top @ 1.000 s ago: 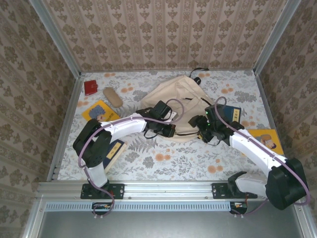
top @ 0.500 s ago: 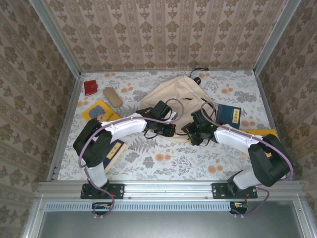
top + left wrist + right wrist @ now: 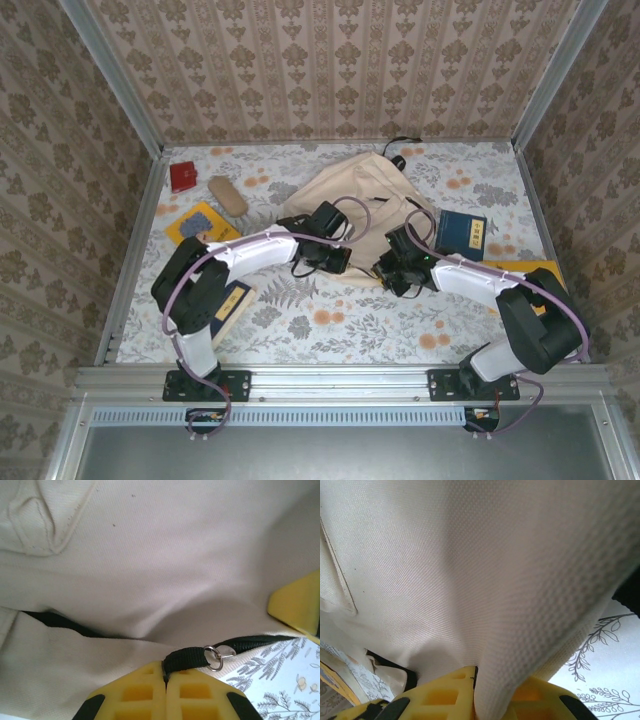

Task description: Pack the student bag

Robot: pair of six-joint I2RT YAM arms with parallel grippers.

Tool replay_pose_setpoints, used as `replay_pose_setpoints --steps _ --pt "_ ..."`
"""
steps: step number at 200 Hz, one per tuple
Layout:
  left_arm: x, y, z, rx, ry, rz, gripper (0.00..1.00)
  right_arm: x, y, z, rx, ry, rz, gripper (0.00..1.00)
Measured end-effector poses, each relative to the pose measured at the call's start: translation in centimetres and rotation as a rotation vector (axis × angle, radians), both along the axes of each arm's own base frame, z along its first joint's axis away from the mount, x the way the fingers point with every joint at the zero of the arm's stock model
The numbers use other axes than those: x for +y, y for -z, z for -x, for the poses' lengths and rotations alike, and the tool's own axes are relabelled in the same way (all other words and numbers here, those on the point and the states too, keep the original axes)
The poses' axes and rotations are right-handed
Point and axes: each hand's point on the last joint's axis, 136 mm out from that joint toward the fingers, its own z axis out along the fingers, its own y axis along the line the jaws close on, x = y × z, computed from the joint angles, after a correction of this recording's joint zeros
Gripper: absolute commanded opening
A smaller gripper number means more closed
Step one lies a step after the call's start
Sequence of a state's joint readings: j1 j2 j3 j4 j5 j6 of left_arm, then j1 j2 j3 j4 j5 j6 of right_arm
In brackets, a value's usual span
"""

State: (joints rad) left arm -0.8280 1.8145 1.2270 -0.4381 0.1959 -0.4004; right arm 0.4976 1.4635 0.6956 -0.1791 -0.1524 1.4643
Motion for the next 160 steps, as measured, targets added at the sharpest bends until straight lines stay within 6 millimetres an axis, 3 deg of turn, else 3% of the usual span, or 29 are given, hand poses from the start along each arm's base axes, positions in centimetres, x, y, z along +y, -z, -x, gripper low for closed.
replay_pose_setpoints --steps 57,102,111,139,160 --pt "1.2 1.3 -1.1 0.028 -0.039 -0.035 0.0 0.0 -0.5 -0.1 -0.048 -0.02 0.001 0.09" --pt "2.5 1.4 -2.1 0.029 -0.075 -0.059 0.0 -0.2 -0.8 0.0 -0.067 -0.046 0.018 0.12" --pt "2.9 1.4 -2.3 0.031 -0.086 -0.063 0.0 -0.1 -0.9 -0.1 -0.077 -0.059 0.023 0.17" --pt "4.3 1.4 -3.9 0.008 -0.136 -0.088 0.0 0.0 -1.2 -0.1 -0.096 -0.122 0.048 0.47" --pt "6.1 1.4 -5.5 -0.016 -0.192 -0.115 0.0 0.2 -2.6 -0.3 -0.123 -0.183 0.067 0.65"
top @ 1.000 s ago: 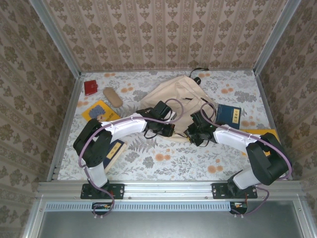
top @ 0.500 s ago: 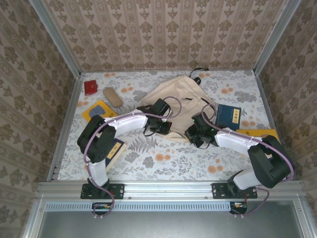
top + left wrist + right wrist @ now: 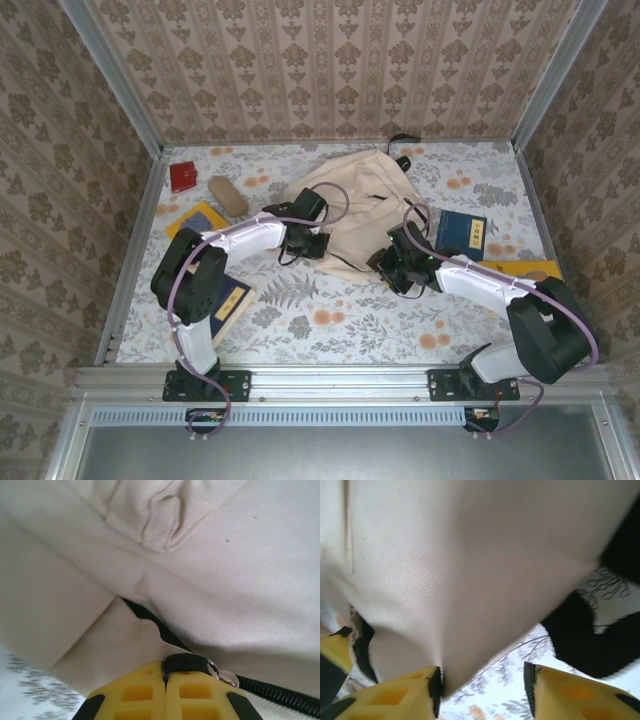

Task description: Pack the student bag

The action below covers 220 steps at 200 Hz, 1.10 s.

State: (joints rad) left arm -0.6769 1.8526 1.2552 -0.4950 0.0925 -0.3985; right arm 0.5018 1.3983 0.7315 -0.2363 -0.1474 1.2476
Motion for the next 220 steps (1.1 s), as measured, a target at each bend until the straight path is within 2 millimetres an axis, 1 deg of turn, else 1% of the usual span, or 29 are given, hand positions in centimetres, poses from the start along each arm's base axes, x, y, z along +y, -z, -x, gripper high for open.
replay_pose_setpoints --steps 17,41,51,67,71,79,85,91,106,116,132,150,163,171,178,191,220 --pt "1.3 0.0 -1.2 -0.017 -0.038 -0.018 0.0 0.4 -2.3 -0.7 -0.055 -0.053 0.008 0.73" --pt "3.3 0.0 -2.6 -0.028 -0.087 -0.039 0.0 0.9 -5.8 -1.9 -0.15 -0.126 0.032 0.77" --pt "4.2 0.0 -3.2 -0.03 -0.111 -0.045 0.0 0.9 -6.9 -2.3 -0.18 -0.155 0.05 0.77" --pt "5.9 0.0 -4.3 -0.034 -0.152 -0.052 0.0 0.8 -7.8 -2.8 -0.209 -0.195 0.084 0.78" --pt "6.3 0.0 -4.5 -0.035 -0.162 -0.054 0.04 0.7 -8.0 -2.9 -0.214 -0.205 0.094 0.78" --pt "7.2 -0.1 -5.0 -0.038 -0.182 -0.057 0.16 0.6 -8.1 -3.1 -0.216 -0.223 0.116 0.78" --pt "7.9 -0.2 -5.4 -0.04 -0.198 -0.058 0.27 0.6 -8.0 -3.4 -0.217 -0.238 0.134 0.78" --pt "8.6 -0.3 -5.7 -0.042 -0.212 -0.061 0.36 0.6 -7.9 -3.6 -0.216 -0.254 0.15 0.78" --pt "10.0 -0.9 -6.2 -0.046 -0.252 -0.057 0.52 0.9 -7.2 -4.2 -0.203 -0.292 0.184 0.78" --pt "11.0 -1.8 -6.4 -0.053 -0.275 -0.055 0.6 1.1 -6.6 -4.5 -0.188 -0.317 0.203 0.78" --pt "11.8 -3.7 -6.2 -0.076 -0.314 -0.034 0.67 1.3 -5.7 -4.9 -0.173 -0.348 0.224 0.78" --pt "12.4 -6.5 -5.1 -0.119 -0.336 -0.003 0.71 1.6 -5.0 -5.2 -0.16 -0.374 0.239 0.78" --pt "13.1 -7.6 -3.8 -0.132 -0.359 0.007 0.74 1.7 -4.5 -5.3 -0.149 -0.383 0.247 0.77" --pt "13.7 -7.9 -2.7 -0.131 -0.377 0.006 0.74 1.7 -4.2 -5.4 -0.142 -0.386 0.25 0.78" --pt "14.2 -7.8 -1.6 -0.121 -0.392 0.001 0.74 1.8 -4.0 -5.5 -0.135 -0.388 0.252 0.78" --pt "15.4 -7.0 0.7 -0.081 -0.428 -0.024 0.74 2.0 -3.7 -5.7 -0.127 -0.394 0.255 0.78" --pt "18.2 -3.4 6.4 0.046 -0.516 -0.103 0.77 2.3 -2.9 -5.9 -0.108 -0.401 0.26 0.78"
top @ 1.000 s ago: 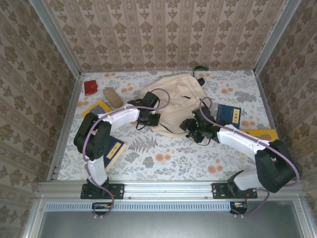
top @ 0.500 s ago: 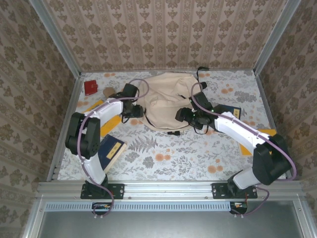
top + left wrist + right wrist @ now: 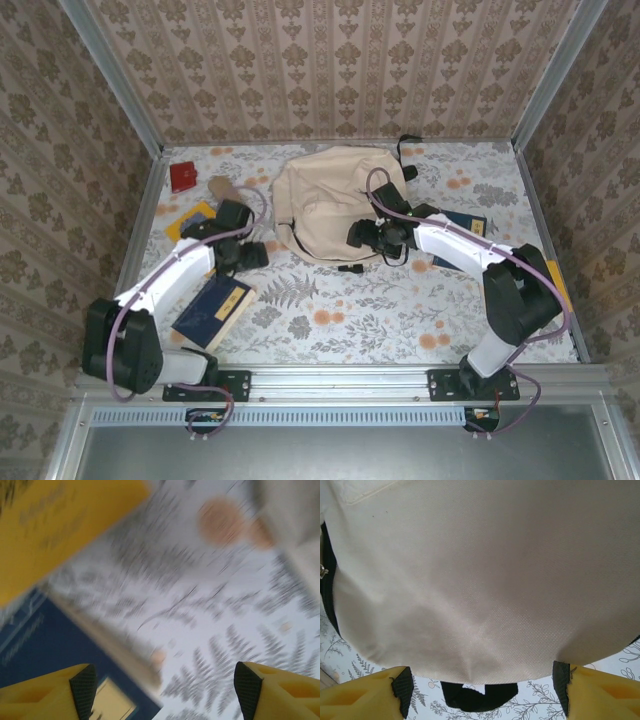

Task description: Pack the student bag

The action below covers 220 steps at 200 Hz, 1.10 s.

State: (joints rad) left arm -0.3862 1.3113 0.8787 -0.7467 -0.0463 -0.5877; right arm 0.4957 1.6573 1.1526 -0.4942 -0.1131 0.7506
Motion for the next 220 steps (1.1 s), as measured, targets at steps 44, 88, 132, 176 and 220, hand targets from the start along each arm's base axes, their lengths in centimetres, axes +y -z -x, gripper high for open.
replay_pose_setpoints --steps 44,88,132,176,220 --pt "2.1 4.3 5.6 0.14 -0.121 -0.016 0.79 0.7 -0.3 -0.2 -0.004 -0.013 -0.012 0.78" --pt "1.0 6.3 6.8 0.183 -0.166 0.041 0.8 1.0 -0.5 -0.1 -0.004 -0.019 -0.018 0.78" --pt "-3.3 5.9 4.9 0.144 -0.132 0.154 0.8 0.9 -1.0 0.1 -0.015 -0.017 -0.024 0.78" --pt "-9.3 4.4 1.3 0.105 -0.063 0.347 0.8 0.8 -1.3 0.3 -0.023 -0.018 -0.027 0.77" --pt "-9.7 0.8 -1.8 0.023 -0.023 0.391 0.82 1.6 -1.7 1.1 -0.039 -0.046 -0.017 0.76"
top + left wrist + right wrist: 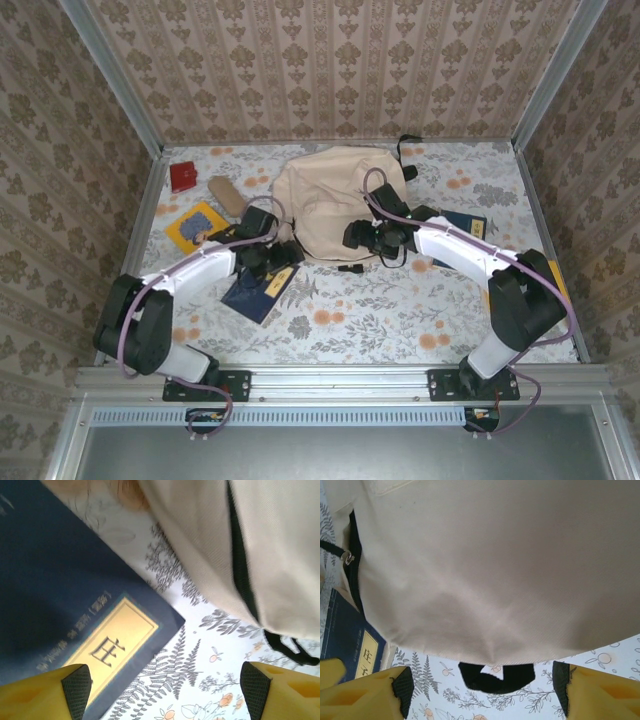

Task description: Pack the student bag

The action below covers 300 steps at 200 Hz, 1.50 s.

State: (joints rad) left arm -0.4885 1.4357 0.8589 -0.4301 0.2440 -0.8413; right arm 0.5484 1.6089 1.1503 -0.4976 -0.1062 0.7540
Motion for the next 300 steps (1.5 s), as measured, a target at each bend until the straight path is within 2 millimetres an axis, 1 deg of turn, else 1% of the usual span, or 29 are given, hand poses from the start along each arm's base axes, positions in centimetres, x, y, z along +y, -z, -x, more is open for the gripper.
replay_pose_setpoints --steps 9,18,34,45,53,66,78,105,119,129,154,164,182,196,206,217,226,246,276,300 --pt "1.3 -0.5 -0.5 -0.016 -0.021 -0.008 0.82 0.5 -0.1 0.4 -0.004 -0.016 -0.001 0.75" --pt "3.4 -0.9 -1.0 -0.03 -0.061 -0.019 0.82 1.3 -0.2 0.8 -0.008 -0.038 -0.002 0.74" --pt "7.0 -0.8 -1.3 -0.035 -0.137 -0.037 0.82 2.9 -0.3 1.8 -0.015 -0.085 -0.008 0.72" --pt "9.4 0.1 -1.1 -0.015 -0.188 -0.053 0.82 4.2 -0.3 2.6 -0.02 -0.122 -0.012 0.71" --pt "10.8 0.9 -0.7 0.009 -0.217 -0.063 0.82 5.3 -0.2 3.1 -0.018 -0.152 -0.011 0.7" --pt "12.3 2.2 0.3 0.053 -0.247 -0.074 0.82 7.3 0.1 3.8 -0.016 -0.198 -0.011 0.69" --pt "13.1 3.2 1.1 0.089 -0.255 -0.08 0.82 9.1 0.4 4.4 -0.012 -0.239 -0.009 0.68" --pt "13.0 4.2 1.8 0.124 -0.235 -0.073 0.8 13.2 0.8 5.7 -0.009 -0.324 -0.013 0.67" --pt "12.8 4.3 2.0 0.127 -0.224 -0.065 0.8 14.7 1.1 6.3 -0.006 -0.352 -0.018 0.67" --pt "12.6 4.4 2.2 0.132 -0.217 -0.064 0.8 15.2 1.3 6.8 -0.001 -0.364 -0.017 0.67" --pt "11.7 5.1 3.4 0.145 -0.177 -0.071 0.79 15.2 1.5 6.8 0.002 -0.359 -0.013 0.66" --pt "11.3 4.9 3.5 0.131 -0.161 -0.07 0.78 15.1 1.4 6.6 0.0 -0.352 -0.01 0.66" --pt "9.5 5.1 4.8 0.134 -0.1 -0.066 0.76 14.8 1.2 6.2 -0.003 -0.337 0.002 0.64" --pt "8.4 4.9 5.4 0.124 -0.071 -0.06 0.72 14.7 1.1 5.9 -0.007 -0.326 0.008 0.63" --pt "7.4 5.0 6.3 0.134 -0.045 -0.045 0.69 14.7 1.2 5.8 -0.003 -0.321 0.015 0.63" --pt "6.6 5.1 7.0 0.138 -0.021 -0.038 0.64 14.7 1.7 5.8 0.008 -0.318 0.027 0.62" --pt "6.2 5.0 7.4 0.146 -0.019 -0.022 0.61 14.7 2.3 5.8 0.021 -0.317 0.039 0.61" --pt "5.9 4.9 7.6 0.149 -0.017 -0.009 0.57 14.5 3.7 6.0 0.056 -0.32 0.071 0.56" --pt "5.9 4.9 7.7 0.152 -0.017 -0.012 0.55 14.6 5.4 6.0 0.096 -0.326 0.104 0.5" --pt "6.0 4.9 7.6 0.152 -0.019 -0.011 0.55 14.7 6.4 6.1 0.118 -0.338 0.126 0.41"
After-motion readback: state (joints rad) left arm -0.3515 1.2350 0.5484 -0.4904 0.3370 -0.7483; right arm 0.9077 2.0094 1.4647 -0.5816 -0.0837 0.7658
